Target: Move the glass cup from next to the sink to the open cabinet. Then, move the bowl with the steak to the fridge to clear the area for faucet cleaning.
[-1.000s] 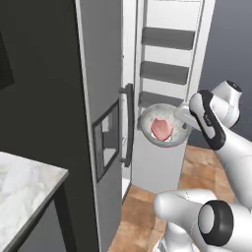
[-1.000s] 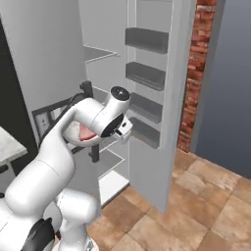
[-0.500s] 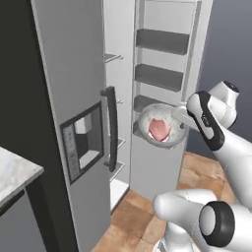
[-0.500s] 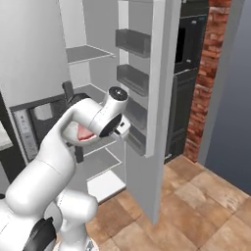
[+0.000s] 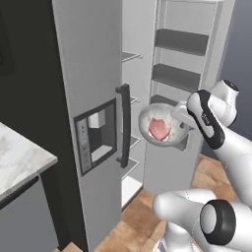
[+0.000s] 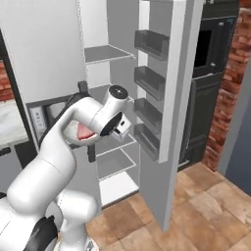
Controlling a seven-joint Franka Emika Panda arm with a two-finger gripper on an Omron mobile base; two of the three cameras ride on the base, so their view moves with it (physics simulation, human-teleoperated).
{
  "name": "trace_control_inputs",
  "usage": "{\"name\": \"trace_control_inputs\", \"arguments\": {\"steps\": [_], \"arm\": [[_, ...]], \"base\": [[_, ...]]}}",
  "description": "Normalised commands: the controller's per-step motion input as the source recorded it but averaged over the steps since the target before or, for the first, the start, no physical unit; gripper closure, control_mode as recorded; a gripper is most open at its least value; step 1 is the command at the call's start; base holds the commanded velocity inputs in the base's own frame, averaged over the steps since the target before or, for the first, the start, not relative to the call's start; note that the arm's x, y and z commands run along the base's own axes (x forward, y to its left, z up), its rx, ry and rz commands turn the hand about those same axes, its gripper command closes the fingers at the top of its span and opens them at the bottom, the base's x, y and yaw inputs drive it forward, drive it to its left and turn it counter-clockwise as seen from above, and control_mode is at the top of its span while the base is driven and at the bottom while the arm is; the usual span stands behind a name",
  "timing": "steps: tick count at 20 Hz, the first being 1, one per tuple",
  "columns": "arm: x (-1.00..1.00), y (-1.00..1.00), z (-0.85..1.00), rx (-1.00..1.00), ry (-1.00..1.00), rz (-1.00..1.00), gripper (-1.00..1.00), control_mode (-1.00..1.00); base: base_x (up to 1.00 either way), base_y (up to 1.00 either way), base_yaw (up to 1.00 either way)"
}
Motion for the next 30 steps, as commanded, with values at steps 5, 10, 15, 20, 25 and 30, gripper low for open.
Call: {"name": "trace_control_inputs", "arguments": {"steps": [5, 10, 15, 20, 25, 30], "arm": [[0.0, 0.0, 0.0, 0.0, 0.0, 0.0, 1.0, 1.0], [0.0, 0.0, 0.0, 0.0, 0.0, 0.0, 1.0, 1.0], [0.0, 0.0, 0.0, 0.0, 0.0, 0.0, 1.0, 1.0], [0.0, 0.0, 0.0, 0.0, 0.0, 0.0, 1.0, 1.0], [0.0, 0.0, 0.0, 0.0, 0.0, 0.0, 1.0, 1.0], [0.0, 0.0, 0.0, 0.0, 0.0, 0.0, 1.0, 1.0]], "base": [[0.02, -0.06, 0.23], [0.13, -0.24, 0.35], [0.23, -0.32, 0.18], [0.49, -0.7, 0.05], [0.64, -0.26, 0.0], [0.81, 0.01, -0.09]]}}
